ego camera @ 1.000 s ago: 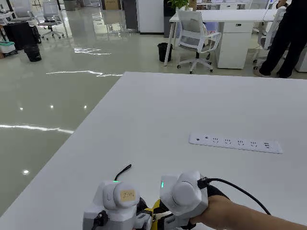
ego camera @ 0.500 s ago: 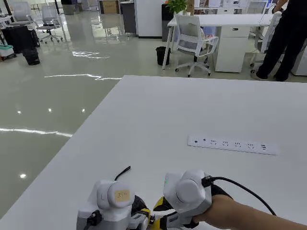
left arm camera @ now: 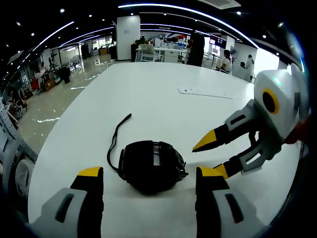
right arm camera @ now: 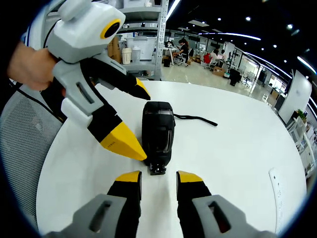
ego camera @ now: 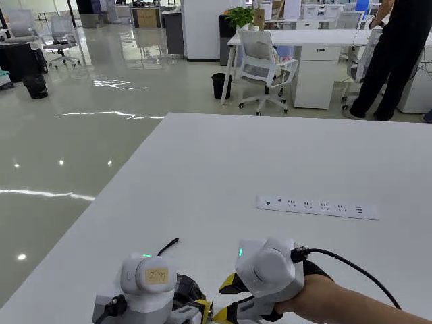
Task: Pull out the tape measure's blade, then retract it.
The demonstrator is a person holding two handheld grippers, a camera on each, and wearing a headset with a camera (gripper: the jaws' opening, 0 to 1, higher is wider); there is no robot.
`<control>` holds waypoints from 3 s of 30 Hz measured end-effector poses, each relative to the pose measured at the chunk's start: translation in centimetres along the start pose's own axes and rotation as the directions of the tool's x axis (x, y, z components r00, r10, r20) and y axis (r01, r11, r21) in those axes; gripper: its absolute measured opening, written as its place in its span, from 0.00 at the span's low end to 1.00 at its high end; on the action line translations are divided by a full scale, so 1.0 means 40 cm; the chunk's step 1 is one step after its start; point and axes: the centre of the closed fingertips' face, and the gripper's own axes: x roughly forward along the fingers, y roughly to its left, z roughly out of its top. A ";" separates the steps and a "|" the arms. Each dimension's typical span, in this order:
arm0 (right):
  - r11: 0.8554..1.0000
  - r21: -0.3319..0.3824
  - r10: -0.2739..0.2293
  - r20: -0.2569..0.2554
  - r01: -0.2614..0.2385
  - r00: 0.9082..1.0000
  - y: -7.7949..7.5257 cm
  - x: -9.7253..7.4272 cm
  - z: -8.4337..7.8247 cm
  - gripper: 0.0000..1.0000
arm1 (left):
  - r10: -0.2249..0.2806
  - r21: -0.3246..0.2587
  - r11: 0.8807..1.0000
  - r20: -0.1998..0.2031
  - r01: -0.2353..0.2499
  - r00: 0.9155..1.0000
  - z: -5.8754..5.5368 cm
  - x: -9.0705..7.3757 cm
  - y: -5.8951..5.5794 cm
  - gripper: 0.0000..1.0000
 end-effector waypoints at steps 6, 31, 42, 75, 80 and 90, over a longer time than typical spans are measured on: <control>0.999 0.034 -0.017 0.012 0.017 1.000 0.007 -0.026 0.001 0.33 | -0.057 0.036 0.998 0.000 0.057 0.998 0.001 -0.010 -0.015 0.76; 0.978 0.168 -0.136 0.042 0.127 0.990 0.041 -0.175 -0.049 0.45 | -0.213 0.166 0.963 -0.021 0.213 0.977 -0.015 -0.062 -0.051 0.85; 0.960 0.215 -0.196 0.056 0.179 0.979 0.059 -0.245 -0.069 0.52 | -0.272 0.223 0.938 -0.012 0.267 0.962 -0.004 -0.088 -0.046 0.88; 0.903 0.334 -0.315 0.090 0.269 0.945 0.136 -0.451 -0.168 0.71 | -0.462 0.400 0.805 -0.039 0.438 0.886 0.000 -0.165 -0.049 0.98; 0.896 0.353 -0.321 0.103 0.267 0.941 0.146 -0.473 -0.181 0.75 | -0.502 0.417 0.776 -0.045 0.473 0.864 -0.016 -0.178 -0.057 0.99; 0.879 0.395 -0.331 0.098 0.269 0.938 0.168 -0.505 -0.238 0.83 | -0.549 0.431 0.742 -0.050 0.514 0.834 -0.037 -0.195 -0.053 0.99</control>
